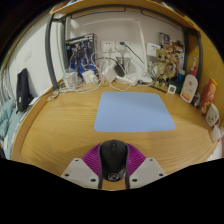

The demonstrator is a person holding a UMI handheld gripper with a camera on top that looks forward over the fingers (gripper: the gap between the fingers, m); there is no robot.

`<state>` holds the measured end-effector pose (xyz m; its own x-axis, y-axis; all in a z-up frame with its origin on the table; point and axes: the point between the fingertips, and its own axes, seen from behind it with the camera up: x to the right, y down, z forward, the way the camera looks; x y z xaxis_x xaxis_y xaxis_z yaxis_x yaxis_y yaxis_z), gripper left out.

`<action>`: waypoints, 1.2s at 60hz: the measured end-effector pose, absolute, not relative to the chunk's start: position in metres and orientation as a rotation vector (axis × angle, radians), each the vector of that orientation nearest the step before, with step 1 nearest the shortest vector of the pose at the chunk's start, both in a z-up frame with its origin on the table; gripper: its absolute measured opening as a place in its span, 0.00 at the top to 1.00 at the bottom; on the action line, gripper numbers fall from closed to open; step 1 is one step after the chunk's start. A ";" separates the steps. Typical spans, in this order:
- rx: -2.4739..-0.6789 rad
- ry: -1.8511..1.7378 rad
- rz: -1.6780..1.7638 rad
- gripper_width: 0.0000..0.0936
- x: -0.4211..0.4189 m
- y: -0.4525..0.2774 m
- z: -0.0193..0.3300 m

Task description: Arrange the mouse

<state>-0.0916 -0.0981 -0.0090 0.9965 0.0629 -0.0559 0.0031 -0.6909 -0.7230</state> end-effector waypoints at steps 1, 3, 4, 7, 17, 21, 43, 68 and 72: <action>-2.328 -0.039 0.096 0.67 -0.092 -0.098 -0.009; -2.325 -0.043 0.087 0.69 -0.091 -0.097 -0.008; -2.323 -0.048 0.080 0.69 -0.091 -0.097 -0.008; -2.334 -0.027 0.081 0.69 -0.091 -0.098 -0.008; -2.360 -0.080 0.061 0.69 -0.099 -0.089 0.031; -2.295 -0.065 0.067 0.69 -0.097 -0.064 0.073; -2.183 -0.039 0.035 0.69 -0.041 0.081 0.140; -2.429 -0.065 0.059 0.67 -0.028 0.099 -0.006; -2.421 -0.037 0.073 0.63 -0.029 0.099 -0.012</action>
<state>-0.0294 0.0985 -0.0123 0.9980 0.0470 -0.0429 0.0071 -0.7522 -0.6589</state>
